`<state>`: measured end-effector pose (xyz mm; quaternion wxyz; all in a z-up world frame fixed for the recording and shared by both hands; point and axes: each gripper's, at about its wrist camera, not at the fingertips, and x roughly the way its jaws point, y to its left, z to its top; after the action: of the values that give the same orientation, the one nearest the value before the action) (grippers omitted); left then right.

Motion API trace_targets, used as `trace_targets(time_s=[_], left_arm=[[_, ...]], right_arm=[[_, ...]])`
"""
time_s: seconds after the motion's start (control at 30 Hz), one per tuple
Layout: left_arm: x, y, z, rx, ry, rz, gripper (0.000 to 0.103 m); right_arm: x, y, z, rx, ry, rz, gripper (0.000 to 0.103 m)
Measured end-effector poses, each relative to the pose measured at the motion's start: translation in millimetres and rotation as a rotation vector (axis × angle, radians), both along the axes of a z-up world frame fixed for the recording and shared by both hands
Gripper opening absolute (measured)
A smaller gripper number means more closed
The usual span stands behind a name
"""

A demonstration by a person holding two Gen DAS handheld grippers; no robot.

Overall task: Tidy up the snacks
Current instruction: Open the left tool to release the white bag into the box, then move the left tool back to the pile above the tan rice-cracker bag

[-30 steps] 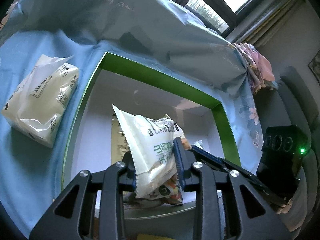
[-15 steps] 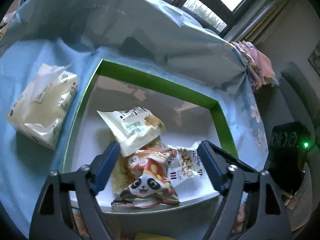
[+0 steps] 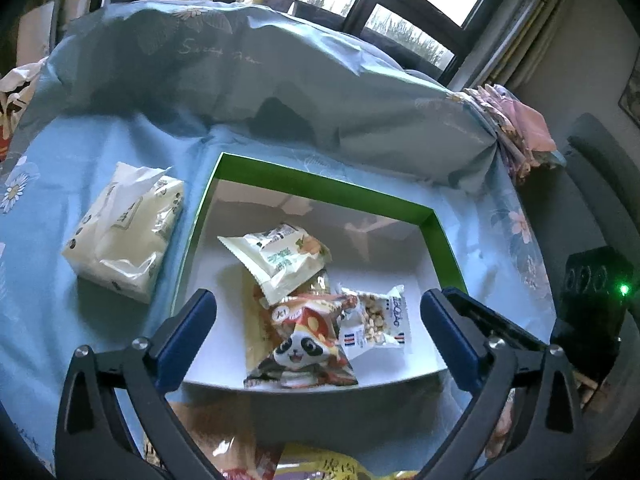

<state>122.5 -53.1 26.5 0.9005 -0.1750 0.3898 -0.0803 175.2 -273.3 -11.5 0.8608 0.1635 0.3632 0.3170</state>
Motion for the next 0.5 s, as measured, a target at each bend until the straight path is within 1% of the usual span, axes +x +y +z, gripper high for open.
trace_targets(time_s=[0.13,0.33,0.43,0.5], left_arm=[[-12.7,4.8,1.0,0.012,0.002,0.015,0.102],[-33.7,20.5,0.8,-0.013,0.007,0.044,0.103],[-48.8,30.6,-6.1,-0.040,0.016,0.065,0.103],[-55.5,35.5,-11.5,-0.032,0.038,0.078,0.103]], right_arm=[[-0.5,-4.4,0.7,0.017,0.007,-0.006,0.070],[-9.6,-10.7,6.3,0.033,-0.008,-0.018,0.070],[-10.9,-10.7,8.6,0.037,-0.013,-0.020,0.070],[-12.0,-9.2,9.5,0.040,-0.015,-0.019,0.070]])
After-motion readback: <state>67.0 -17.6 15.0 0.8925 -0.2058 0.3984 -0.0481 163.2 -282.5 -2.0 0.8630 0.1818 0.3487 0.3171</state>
